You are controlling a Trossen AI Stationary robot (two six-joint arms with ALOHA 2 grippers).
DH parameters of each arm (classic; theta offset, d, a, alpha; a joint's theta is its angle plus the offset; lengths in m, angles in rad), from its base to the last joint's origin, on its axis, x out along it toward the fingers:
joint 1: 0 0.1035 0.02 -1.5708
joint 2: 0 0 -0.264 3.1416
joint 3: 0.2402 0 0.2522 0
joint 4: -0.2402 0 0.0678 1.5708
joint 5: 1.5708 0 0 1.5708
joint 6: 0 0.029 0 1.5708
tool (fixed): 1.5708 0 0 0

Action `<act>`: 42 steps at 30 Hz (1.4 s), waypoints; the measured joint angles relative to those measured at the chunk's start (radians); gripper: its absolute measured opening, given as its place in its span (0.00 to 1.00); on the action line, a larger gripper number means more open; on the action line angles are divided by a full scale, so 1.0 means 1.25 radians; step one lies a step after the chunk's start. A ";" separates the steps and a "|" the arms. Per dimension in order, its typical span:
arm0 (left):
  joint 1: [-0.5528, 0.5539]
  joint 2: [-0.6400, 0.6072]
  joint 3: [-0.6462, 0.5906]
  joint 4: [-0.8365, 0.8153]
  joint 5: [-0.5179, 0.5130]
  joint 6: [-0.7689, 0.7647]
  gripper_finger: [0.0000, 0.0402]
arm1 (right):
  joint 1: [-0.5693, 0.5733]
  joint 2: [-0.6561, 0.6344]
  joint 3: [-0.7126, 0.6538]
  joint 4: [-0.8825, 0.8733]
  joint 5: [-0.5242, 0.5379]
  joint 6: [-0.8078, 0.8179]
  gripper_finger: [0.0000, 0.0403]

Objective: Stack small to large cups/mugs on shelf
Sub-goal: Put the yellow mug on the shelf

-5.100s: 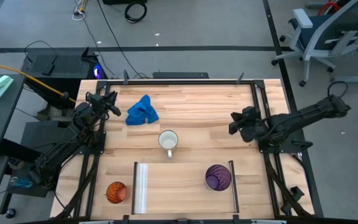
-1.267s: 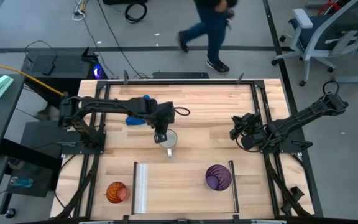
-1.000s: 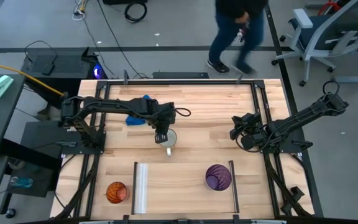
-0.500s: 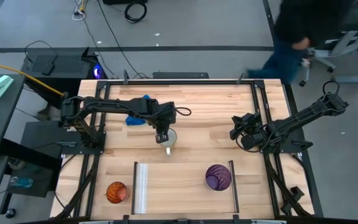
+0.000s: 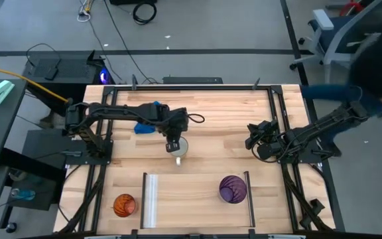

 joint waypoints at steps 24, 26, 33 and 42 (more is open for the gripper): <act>-0.013 -0.001 0.464 -0.372 -0.002 -0.037 0.04 | 0.000 0.000 0.000 0.000 -0.016 -0.013 0.14; -0.024 -0.002 0.494 -0.396 -0.001 -0.050 0.04 | 0.000 0.000 0.000 0.000 -0.023 -0.013 0.14; -0.092 -0.001 0.594 -0.405 0.005 -0.070 0.04 | 0.000 0.000 0.000 0.001 -0.027 -0.012 0.14; -0.199 0.005 0.634 -0.388 0.013 -0.108 0.04 | 0.000 0.000 0.000 0.001 -0.030 -0.012 0.14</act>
